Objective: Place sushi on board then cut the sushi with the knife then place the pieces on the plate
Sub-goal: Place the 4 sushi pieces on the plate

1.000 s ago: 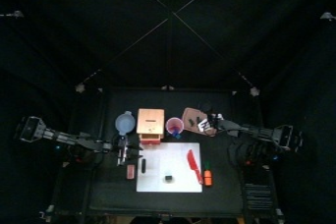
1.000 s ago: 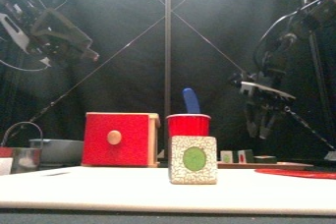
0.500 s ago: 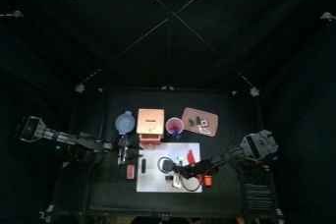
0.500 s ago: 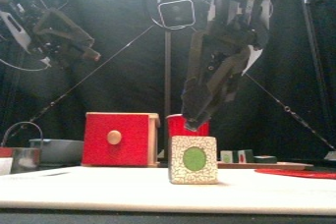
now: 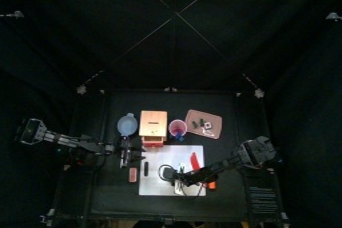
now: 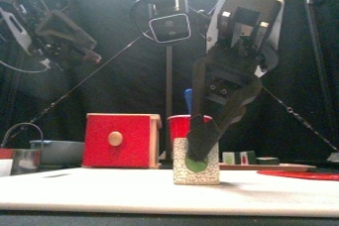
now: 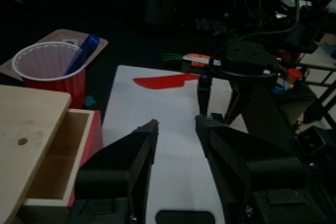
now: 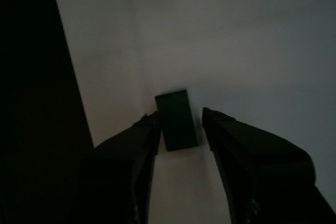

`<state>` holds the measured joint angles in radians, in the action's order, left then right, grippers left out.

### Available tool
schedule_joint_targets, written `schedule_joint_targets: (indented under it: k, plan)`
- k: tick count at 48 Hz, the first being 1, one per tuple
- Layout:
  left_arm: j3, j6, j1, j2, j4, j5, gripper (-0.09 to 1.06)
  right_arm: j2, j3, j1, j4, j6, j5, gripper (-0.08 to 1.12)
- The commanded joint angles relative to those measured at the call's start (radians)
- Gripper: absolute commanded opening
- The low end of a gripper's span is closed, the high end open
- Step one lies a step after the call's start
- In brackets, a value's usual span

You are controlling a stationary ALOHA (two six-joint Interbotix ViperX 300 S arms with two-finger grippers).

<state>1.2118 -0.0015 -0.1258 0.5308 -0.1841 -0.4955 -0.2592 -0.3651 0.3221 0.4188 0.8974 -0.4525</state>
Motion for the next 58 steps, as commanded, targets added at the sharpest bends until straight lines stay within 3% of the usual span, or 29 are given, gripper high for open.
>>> schedule_joint_targets:
  k: [1, 9, 16, 24, 32, 45, 58]
  plan:
    - [-0.009, 0.0, -0.002, 0.0, -0.002, -0.003, 0.77, 0.054, 0.023, -0.006, 0.003, 0.002, -0.052, 0.62]
    - [0.005, 0.0, -0.002, 0.0, -0.003, -0.005, 0.77, 0.227, -0.031, -0.04, -0.005, 0.015, -0.383, 0.62]
    - [0.012, 0.002, 0.0, 0.0, -0.003, -0.003, 0.77, 0.383, -0.17, -0.172, -0.021, 0.048, -0.38, 0.62]
    - [0.023, 0.0, 0.0, 0.0, -0.005, -0.003, 0.77, 0.583, -0.407, -0.413, 0.032, 0.201, -0.368, 0.62]
    - [0.025, 0.005, 0.006, 0.0, -0.005, -0.005, 0.77, 0.707, -0.526, -0.624, 0.083, 0.365, -0.316, 0.62]
    - [0.034, 0.0, 0.009, 0.0, -0.005, -0.005, 0.77, 0.601, -0.572, -0.864, 0.124, 0.448, -0.235, 0.62]
    - [0.031, 0.002, 0.002, 0.0, -0.002, -0.003, 0.77, 0.514, -0.589, -0.896, 0.137, 0.453, -0.092, 0.63]
